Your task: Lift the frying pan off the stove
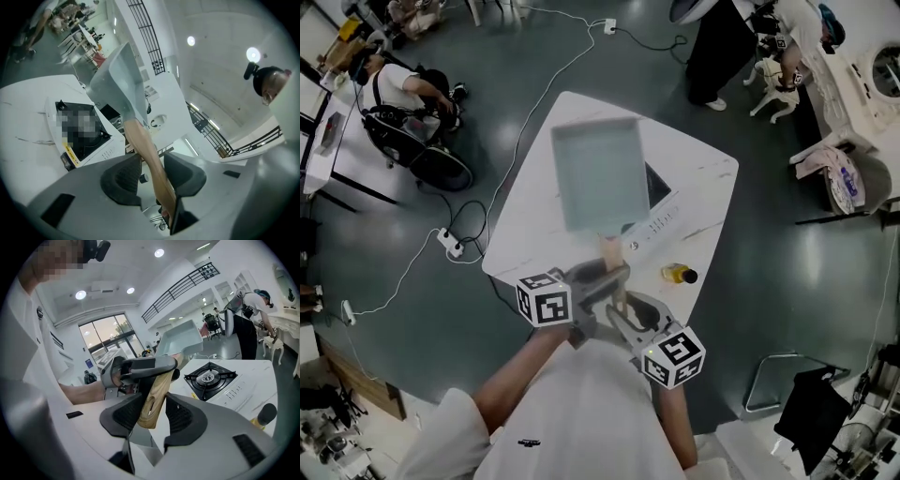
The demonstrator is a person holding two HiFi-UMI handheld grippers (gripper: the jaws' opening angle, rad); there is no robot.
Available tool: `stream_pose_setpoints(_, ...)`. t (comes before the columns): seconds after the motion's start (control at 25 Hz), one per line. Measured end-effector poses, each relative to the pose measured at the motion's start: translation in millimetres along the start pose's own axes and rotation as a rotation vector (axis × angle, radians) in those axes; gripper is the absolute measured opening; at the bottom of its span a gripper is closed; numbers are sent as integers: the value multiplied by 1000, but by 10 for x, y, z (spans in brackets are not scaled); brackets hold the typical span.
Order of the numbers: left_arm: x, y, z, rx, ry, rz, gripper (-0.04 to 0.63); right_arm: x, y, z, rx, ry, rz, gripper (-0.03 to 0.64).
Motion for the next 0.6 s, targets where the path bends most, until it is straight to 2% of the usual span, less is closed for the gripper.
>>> stream_pose_setpoints(0.36, 69, 215, -189, -16, -19, -45, 143, -9, 75, 199, -66, 26, -6, 153)
stream_pose_setpoints(0.6, -57, 382, -327, -33, -44, -92, 143, -178, 62, 334, -103, 62, -27, 155)
Point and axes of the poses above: the fingertips, and each gripper's own axes: y backward along the fingers, z to its left, x out of its underside, the point moved 8 cm from there along y, backward along the fingers, and after that the axes turned 6 degrees about z, right-handed, at the moved point
